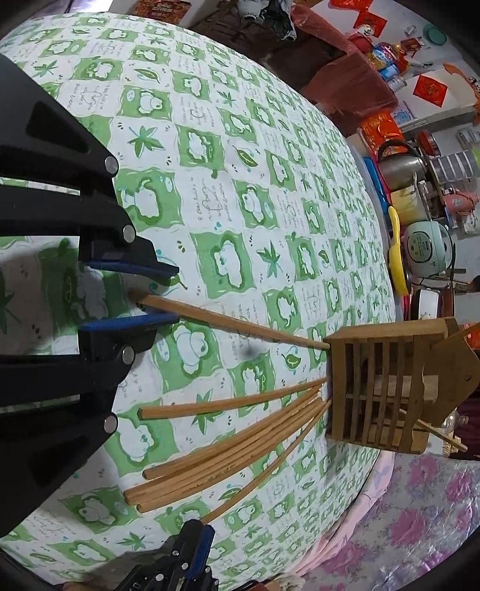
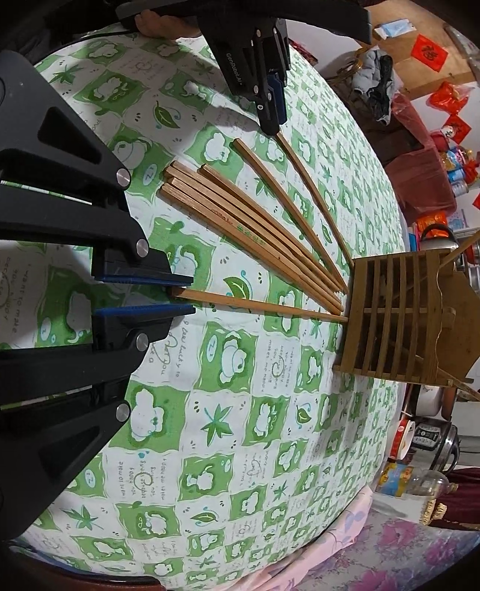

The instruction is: Organize utensils

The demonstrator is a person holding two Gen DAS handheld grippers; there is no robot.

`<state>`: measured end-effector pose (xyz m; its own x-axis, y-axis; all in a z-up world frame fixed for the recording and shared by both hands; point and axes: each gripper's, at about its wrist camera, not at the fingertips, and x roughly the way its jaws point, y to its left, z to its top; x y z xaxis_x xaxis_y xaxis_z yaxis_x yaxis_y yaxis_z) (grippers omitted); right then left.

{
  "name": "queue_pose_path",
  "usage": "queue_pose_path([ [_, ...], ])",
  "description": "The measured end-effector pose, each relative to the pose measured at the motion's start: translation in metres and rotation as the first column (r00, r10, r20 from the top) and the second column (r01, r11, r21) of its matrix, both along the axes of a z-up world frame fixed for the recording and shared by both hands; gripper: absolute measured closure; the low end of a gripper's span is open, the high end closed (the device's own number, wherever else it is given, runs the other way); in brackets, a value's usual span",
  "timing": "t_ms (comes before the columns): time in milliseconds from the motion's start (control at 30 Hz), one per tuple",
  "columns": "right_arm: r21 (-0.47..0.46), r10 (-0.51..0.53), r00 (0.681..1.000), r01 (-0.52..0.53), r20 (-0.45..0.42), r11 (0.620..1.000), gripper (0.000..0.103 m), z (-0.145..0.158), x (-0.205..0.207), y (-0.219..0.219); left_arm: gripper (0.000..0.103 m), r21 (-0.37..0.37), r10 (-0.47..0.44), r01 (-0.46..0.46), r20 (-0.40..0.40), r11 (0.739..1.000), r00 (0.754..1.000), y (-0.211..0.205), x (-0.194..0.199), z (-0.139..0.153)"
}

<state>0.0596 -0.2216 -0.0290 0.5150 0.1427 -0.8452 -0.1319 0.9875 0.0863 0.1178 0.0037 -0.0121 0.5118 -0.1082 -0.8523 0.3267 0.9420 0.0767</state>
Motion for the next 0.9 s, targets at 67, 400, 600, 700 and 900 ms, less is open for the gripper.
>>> queue_pose_path([
  [67,0.015,-0.005,1.000,0.005,-0.001,1.000,0.094,0.000,0.000,-0.002,0.093,-0.004,-0.014,0.014,0.001,1.000,1.000,-0.002,-0.002,0.000],
  [400,0.048,-0.057,0.998,0.055,0.041,0.997,0.097,0.008,-0.008,-0.013,0.093,-0.041,-0.010,0.013,0.077,0.999,0.997,0.001,-0.013,0.014],
  [600,0.045,-0.077,0.995,0.074,0.070,0.996,0.097,0.017,-0.021,-0.020,0.095,-0.103,0.025,-0.015,0.093,0.995,0.995,0.013,-0.017,0.023],
  [700,0.044,-0.092,0.991,0.088,0.100,0.995,0.097,0.028,-0.028,-0.026,0.096,-0.130,0.041,-0.030,0.086,0.991,0.995,0.021,-0.019,0.028],
  [900,0.067,-0.131,0.977,0.121,0.167,0.990,0.097,0.057,-0.037,-0.042,0.096,-0.189,0.068,-0.049,0.095,0.981,0.993,0.037,-0.016,0.051],
])
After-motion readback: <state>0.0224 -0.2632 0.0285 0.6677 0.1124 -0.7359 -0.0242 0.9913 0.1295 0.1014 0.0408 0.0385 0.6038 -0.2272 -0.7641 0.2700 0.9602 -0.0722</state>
